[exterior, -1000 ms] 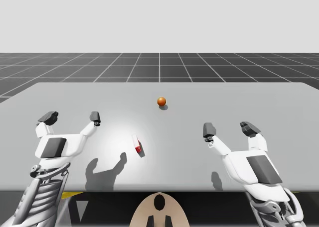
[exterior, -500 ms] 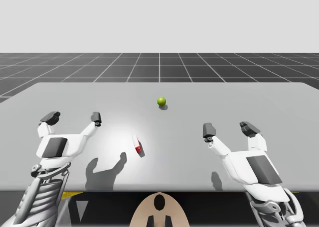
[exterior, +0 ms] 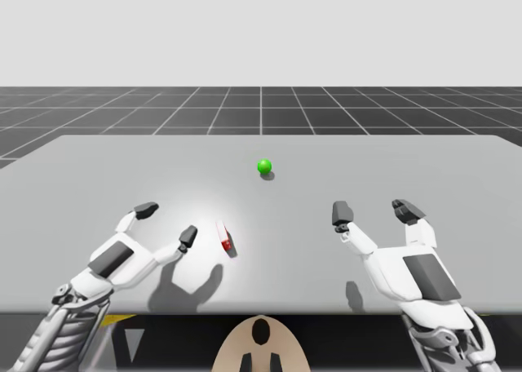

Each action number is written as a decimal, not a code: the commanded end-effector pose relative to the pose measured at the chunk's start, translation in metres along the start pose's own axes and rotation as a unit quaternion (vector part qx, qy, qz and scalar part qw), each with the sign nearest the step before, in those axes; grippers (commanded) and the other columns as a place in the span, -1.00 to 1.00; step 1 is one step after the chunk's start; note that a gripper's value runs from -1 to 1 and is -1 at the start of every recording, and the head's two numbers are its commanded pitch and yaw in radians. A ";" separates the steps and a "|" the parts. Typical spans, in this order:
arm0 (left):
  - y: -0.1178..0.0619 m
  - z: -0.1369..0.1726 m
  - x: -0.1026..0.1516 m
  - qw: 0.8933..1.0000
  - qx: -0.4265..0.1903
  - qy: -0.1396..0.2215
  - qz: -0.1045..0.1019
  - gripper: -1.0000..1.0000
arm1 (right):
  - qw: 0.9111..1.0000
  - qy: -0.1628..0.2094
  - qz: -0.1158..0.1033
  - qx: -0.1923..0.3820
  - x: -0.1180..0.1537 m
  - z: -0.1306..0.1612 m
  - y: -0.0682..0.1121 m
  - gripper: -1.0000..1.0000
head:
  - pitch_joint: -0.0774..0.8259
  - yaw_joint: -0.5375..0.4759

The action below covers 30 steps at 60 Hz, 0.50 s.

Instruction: Watch the red light. When it turns green, pick up the object.

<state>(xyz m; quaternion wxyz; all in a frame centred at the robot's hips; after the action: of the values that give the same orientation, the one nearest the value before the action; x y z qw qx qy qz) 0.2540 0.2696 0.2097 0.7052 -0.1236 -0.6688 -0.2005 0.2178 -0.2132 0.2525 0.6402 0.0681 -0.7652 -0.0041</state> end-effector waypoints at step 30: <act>-0.017 -0.039 -0.055 0.972 -0.215 0.090 -0.017 -1.00 | 1.000 0.001 -0.014 -0.002 -0.002 0.000 0.002 -1.00 | 0.68 0.46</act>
<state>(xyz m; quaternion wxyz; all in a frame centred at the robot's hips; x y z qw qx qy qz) 0.2684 0.2563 0.1588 0.7199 -0.2343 -0.5574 -0.3408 0.2189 -0.2138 0.2522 0.6408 0.0707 -0.7644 -0.0044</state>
